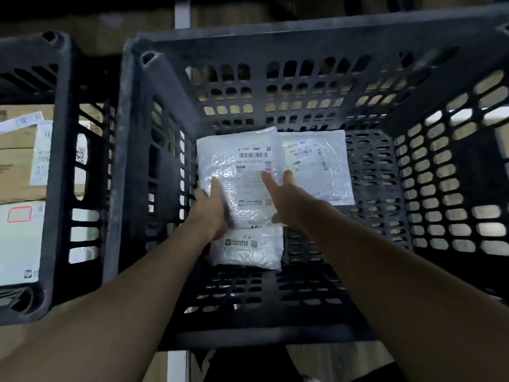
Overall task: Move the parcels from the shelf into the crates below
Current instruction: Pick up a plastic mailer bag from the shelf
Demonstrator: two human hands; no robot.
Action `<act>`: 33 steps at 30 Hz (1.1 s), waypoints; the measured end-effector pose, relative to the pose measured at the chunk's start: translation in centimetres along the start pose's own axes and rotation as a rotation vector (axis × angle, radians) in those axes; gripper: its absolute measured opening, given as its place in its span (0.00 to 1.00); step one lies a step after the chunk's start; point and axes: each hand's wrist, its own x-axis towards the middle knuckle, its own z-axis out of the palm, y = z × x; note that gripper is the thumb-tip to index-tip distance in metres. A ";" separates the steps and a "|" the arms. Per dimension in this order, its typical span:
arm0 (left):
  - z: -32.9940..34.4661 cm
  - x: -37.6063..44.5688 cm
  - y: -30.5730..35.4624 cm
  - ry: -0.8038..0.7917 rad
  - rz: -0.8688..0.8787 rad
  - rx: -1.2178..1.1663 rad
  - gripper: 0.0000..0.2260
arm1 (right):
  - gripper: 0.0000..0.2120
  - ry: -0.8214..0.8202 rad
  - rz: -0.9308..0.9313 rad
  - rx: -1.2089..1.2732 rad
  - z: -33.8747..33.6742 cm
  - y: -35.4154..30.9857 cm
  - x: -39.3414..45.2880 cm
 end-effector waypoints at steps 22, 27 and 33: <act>-1.0 3.1 0.7 0.043 0.183 0.532 0.57 | 0.50 0.050 -0.155 -0.478 -2.5 -0.3 2.2; -1.3 0.8 1.6 0.067 0.181 0.609 0.37 | 0.20 0.144 -0.308 -0.496 -1.4 -0.6 0.7; -0.4 1.5 1.0 0.018 0.180 0.580 0.41 | 0.24 0.088 -0.314 -0.444 -0.6 0.4 1.5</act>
